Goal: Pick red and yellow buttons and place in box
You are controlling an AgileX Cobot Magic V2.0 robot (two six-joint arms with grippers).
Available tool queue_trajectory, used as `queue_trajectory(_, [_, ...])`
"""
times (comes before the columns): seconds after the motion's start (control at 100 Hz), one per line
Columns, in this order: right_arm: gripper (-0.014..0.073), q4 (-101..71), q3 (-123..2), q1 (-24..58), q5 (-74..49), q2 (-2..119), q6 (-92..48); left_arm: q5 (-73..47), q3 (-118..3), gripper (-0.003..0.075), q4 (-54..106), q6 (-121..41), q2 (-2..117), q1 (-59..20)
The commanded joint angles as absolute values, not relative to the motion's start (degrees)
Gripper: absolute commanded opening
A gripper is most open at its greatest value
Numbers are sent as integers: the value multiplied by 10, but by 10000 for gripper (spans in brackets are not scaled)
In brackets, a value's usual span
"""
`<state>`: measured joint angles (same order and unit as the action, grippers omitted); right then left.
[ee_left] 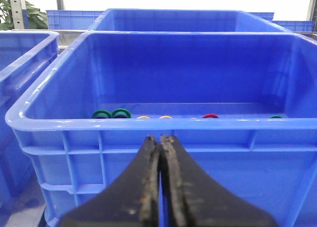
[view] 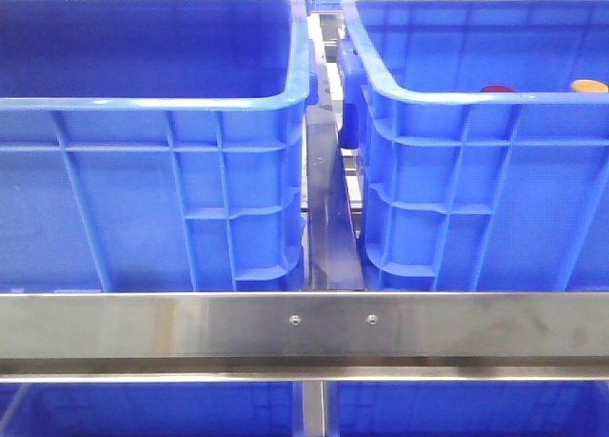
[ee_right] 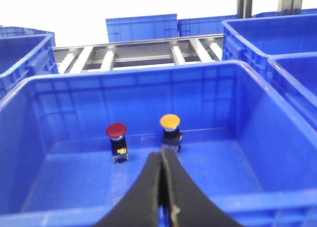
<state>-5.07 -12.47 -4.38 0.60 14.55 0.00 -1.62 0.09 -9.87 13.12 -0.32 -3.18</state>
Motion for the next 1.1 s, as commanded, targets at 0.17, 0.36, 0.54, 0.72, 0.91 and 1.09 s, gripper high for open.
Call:
queue_trajectory(0.17, [-67,-11,-60,-43,66,50,32,31,25,-19,-95,137,-22,-31])
queue_trajectory(0.36, [-67,-9,-17,-41,71,-21,33,31,25,-19,-95,137,-22,-31])
queue_trajectory(0.54, [-67,-6,1,-25,76,-20,40,31,25,-19,-95,137,-22,-31])
queue_trajectory(0.72, [-67,-6,4,-16,76,-20,42,31,25,-19,-95,137,-22,-31])
queue_trajectory(0.91, [-67,-6,4,-16,89,-20,42,31,25,-19,-95,137,-22,-31])
queue_trajectory(1.09, [-67,-6,4,-16,88,-20,42,31,25,-19,-95,137,-22,-31])
